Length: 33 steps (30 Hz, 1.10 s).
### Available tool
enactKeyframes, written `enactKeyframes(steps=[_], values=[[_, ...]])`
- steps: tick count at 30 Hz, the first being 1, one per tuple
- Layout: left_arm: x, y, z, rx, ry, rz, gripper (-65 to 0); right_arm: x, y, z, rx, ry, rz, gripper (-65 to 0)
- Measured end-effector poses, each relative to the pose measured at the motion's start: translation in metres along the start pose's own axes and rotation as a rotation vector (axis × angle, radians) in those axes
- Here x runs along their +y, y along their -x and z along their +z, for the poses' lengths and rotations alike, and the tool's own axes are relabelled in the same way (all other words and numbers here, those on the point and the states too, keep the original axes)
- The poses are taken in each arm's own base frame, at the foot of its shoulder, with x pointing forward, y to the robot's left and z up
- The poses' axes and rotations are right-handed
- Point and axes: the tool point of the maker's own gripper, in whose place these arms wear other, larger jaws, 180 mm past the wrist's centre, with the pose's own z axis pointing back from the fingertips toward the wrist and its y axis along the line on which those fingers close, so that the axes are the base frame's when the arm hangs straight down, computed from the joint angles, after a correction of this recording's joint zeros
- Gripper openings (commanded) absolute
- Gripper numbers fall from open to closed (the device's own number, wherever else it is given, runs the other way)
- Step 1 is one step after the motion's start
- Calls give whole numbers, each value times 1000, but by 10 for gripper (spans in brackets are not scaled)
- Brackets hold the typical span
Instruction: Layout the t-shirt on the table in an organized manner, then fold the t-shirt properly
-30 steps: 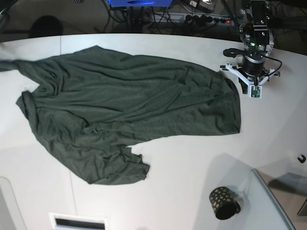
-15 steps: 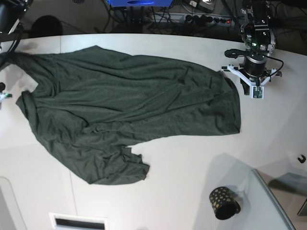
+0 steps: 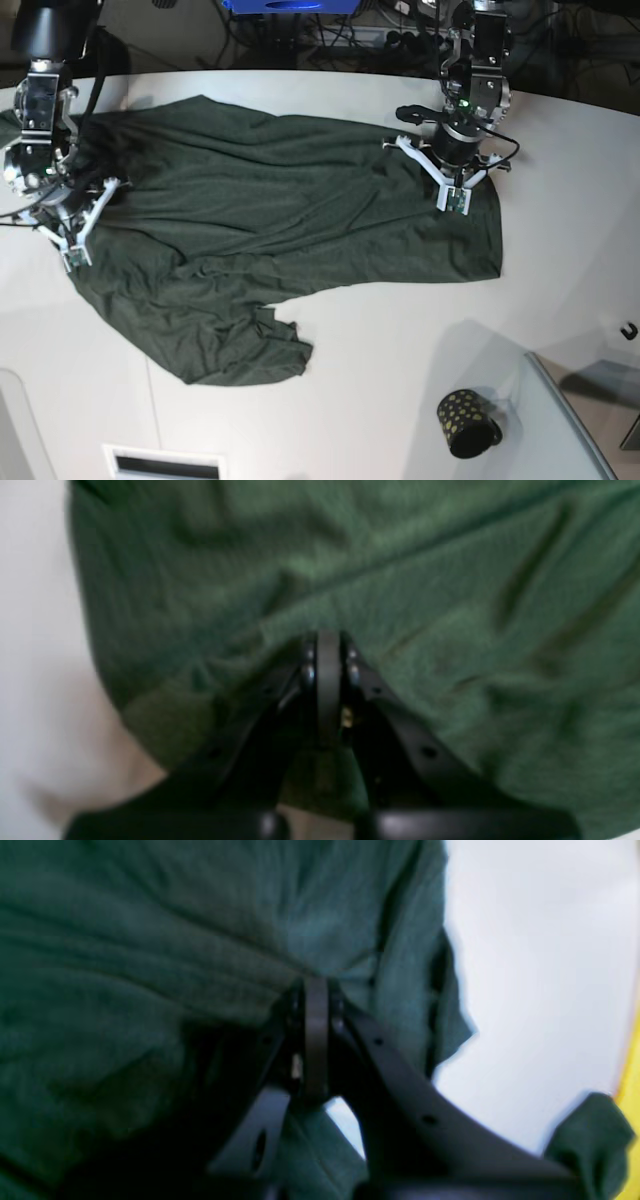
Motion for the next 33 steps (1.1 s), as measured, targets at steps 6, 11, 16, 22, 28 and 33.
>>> enactKeyframes(steps=[6,11,16,22,28,33], values=[[17,6,-11,-10,-25,-64,-650,-25,26,-15,75,21,-87,-642],[24,9,-12,-29,-32,-101,-650,-61,34,-31,82,46,-119,-642],[37,12,-10,-18,-43,-130,-650,-82,31,-38,37,105,-176,-642],[64,14,-6,16,-118,-110,-650,-104,37,-26,81,167,-119,-642],[48,-3,6,12,-126,-96,-650,-31,-16,17,-132,16,24,-635],[49,-41,15,-97,-126,-120,-650,16,24,70,7,-38,108,-587]])
